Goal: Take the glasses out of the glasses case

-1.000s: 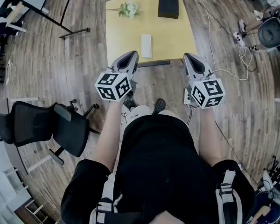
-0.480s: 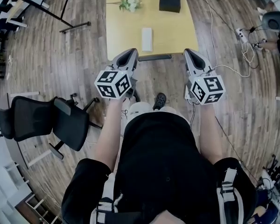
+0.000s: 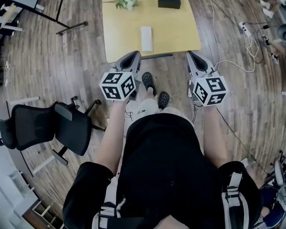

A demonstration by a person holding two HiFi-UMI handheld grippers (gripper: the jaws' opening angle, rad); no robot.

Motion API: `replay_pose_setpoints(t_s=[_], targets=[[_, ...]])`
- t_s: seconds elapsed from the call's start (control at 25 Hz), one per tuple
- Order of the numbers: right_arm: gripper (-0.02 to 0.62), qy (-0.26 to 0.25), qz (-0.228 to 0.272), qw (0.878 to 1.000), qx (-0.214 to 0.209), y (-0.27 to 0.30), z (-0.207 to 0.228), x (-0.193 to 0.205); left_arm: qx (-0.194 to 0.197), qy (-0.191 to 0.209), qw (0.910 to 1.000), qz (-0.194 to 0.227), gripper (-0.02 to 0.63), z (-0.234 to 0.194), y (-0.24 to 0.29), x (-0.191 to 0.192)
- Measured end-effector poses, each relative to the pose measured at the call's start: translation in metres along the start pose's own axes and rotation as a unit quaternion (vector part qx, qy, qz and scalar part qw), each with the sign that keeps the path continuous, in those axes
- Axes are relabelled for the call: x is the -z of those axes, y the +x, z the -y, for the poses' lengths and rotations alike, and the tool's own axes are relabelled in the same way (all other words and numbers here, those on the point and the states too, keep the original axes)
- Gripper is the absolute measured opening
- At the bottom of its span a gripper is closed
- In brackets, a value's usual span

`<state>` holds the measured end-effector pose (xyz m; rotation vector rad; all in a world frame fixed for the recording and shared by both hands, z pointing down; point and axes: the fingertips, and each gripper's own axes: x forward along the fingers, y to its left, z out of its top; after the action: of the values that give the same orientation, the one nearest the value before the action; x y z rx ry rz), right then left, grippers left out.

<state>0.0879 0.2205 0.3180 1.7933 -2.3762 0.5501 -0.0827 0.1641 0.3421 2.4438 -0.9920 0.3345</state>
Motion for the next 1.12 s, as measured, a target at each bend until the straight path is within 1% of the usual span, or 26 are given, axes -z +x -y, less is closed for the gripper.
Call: replay_pose_setpoints(t_s=[0.28,0.56,0.88,1.12], targets=[[0.018,0.003,-0.014,1.000,0.011,0.031,0.018,-0.006,0.006,-0.009,0.9999,-0.011,0.025,-0.025,0.036,-0.009],[0.017,-0.003,-0.020,1.000,0.019,0.077,0.038,-0.028,0.009,-0.015,0.9994,-0.031,0.025,-0.055,0.079,-0.022],[0.018,-0.014,-0.016,0.999,0.030,0.127,0.049,-0.066,0.015,-0.010,0.9993,-0.031,0.025,-0.094,0.117,-0.059],[0.018,-0.012,-0.019,0.999,0.039,0.164,0.051,-0.076,0.034,0.003,0.9984,-0.046,0.025,-0.114,0.139,-0.065]])
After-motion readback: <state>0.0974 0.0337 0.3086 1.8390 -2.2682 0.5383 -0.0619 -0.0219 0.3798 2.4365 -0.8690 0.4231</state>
